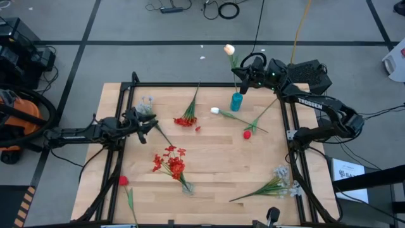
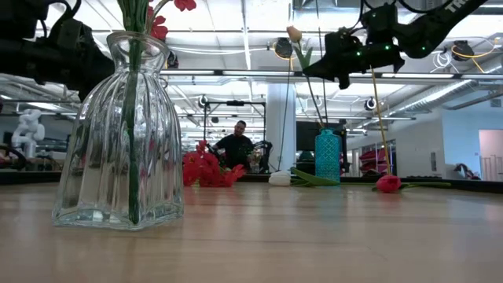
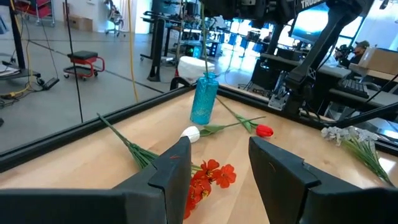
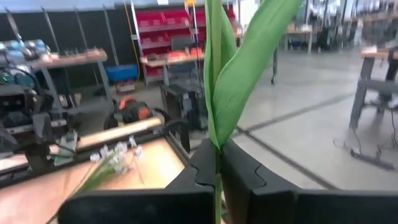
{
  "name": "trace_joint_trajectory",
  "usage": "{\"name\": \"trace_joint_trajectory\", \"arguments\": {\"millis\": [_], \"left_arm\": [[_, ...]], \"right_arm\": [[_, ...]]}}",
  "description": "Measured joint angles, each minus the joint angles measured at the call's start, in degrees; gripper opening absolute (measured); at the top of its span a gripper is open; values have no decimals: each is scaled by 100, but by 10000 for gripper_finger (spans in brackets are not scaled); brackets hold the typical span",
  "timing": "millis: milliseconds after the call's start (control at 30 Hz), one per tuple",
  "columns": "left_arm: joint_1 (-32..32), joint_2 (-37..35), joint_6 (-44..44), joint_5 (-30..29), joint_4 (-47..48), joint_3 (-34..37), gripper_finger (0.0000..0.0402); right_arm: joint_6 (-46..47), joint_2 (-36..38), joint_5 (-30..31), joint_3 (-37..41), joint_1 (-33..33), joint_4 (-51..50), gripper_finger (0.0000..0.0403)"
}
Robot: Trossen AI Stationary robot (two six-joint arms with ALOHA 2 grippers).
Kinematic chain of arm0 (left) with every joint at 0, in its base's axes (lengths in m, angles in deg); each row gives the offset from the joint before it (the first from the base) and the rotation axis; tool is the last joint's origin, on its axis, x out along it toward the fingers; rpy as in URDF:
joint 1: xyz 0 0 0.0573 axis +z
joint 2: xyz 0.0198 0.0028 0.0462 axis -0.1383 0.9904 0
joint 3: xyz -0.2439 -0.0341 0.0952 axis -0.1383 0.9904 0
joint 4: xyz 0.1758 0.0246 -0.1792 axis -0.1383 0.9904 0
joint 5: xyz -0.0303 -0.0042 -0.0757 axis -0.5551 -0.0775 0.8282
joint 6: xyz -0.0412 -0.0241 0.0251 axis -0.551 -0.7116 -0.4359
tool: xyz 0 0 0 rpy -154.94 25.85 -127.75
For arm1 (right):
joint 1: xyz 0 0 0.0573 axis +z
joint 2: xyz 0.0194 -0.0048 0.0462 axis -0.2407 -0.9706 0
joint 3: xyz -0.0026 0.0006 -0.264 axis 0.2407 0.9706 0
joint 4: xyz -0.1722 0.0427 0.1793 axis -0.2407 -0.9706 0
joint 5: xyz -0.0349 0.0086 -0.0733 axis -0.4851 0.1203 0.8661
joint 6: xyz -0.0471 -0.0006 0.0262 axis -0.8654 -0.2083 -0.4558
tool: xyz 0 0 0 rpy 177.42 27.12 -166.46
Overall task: Sort flowers into vase by color
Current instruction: Put the yellow flower into the blue vase, then put the bottom red flower into the transparent vase
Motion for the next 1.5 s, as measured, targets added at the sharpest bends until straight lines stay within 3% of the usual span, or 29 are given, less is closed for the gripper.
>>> {"name": "trace_joint_trajectory", "arguments": {"millis": [167,367,1000,1300,1500], "left_arm": [[-1,0,0,0,0,0,168],[-1,0,0,0,2,0,168],[0,0,2,-81,103,0,168],[0,0,4,-276,116,0,168],[0,0,-275,-435,116,-2,168]], "right_arm": [[491,0,-90,682,-148,1114,0],[552,0,-113,1096,-179,1461,0],[530,115,-63,1132,-216,313,78],[229,990,-19,1128,-218,-1103,125],[164,1905,271,1126,-216,-2028,131]]}}
